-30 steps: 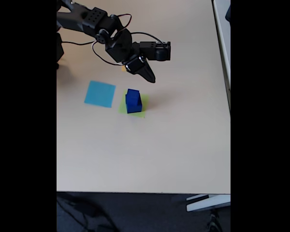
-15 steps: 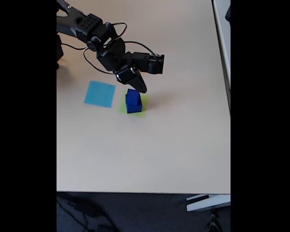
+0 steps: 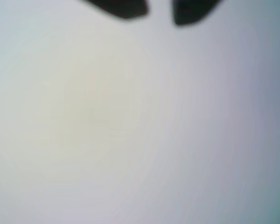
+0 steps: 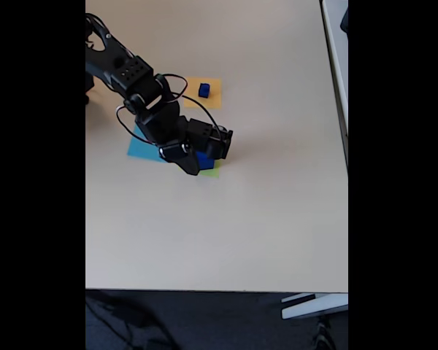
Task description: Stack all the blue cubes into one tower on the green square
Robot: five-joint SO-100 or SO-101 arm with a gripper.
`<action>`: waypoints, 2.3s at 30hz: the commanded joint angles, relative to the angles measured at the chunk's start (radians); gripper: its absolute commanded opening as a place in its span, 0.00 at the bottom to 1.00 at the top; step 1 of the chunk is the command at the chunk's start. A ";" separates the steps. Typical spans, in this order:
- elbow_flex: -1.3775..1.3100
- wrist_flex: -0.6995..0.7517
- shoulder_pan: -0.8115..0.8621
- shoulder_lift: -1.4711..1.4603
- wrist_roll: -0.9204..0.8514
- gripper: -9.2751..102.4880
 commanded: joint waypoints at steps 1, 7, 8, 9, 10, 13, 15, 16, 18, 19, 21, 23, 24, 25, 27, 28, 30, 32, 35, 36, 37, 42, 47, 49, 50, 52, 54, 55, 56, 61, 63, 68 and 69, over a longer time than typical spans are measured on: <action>-0.075 -0.025 0.005 0.002 -0.006 0.08; -0.075 -0.041 -0.005 -0.037 -0.009 0.08; -0.075 -0.044 -0.006 -0.040 -0.009 0.08; -0.074 -0.044 -0.008 -0.043 -0.009 0.08; -0.074 -0.049 -0.009 -0.049 -0.011 0.08; -0.074 -0.058 -0.009 -0.063 -0.012 0.08; -0.074 -0.066 -0.011 -0.072 -0.015 0.08; -0.074 -0.069 -0.011 -0.077 -0.015 0.08; -0.074 -0.075 -0.011 -0.086 -0.015 0.08; -0.074 -0.078 -0.011 -0.089 -0.015 0.08; -0.074 -0.080 -0.011 -0.092 -0.018 0.08; -0.074 -0.080 -0.011 -0.097 -0.021 0.08; -0.074 -0.080 -0.011 -0.101 -0.021 0.08; -0.074 -0.081 -0.011 -0.103 -0.021 0.08; -0.074 -0.081 -0.011 -0.107 -0.020 0.08; -0.074 -0.083 -0.011 -0.107 -0.020 0.08; -0.075 -0.083 -0.012 -0.109 -0.018 0.08; -0.077 -0.083 -0.015 -0.110 -0.018 0.08; -0.077 -0.083 -0.020 -0.110 -0.015 0.08; -0.078 -0.083 -0.021 -0.110 -0.014 0.08; -0.078 -0.083 -0.023 -0.109 -0.014 0.08; -0.078 -0.083 -0.029 -0.107 -0.011 0.08; -0.078 -0.081 -0.037 -0.097 -0.008 0.08; -0.078 -0.080 -0.040 -0.094 -0.006 0.08; -0.078 -0.080 -0.043 -0.092 -0.005 0.08; -0.078 -0.077 -0.046 -0.089 -0.003 0.08; -0.078 -0.069 -0.049 -0.087 0.002 0.08; -0.078 -0.067 -0.052 -0.087 0.003 0.08; -0.078 -0.067 -0.054 -0.086 0.003 0.08; -0.078 -0.057 -0.058 -0.081 0.012 0.08; -0.078 -0.049 -0.060 -0.077 0.014 0.08; -0.078 -0.034 -0.066 -0.066 0.023 0.08; -0.078 -0.029 -0.067 -0.063 0.025 0.08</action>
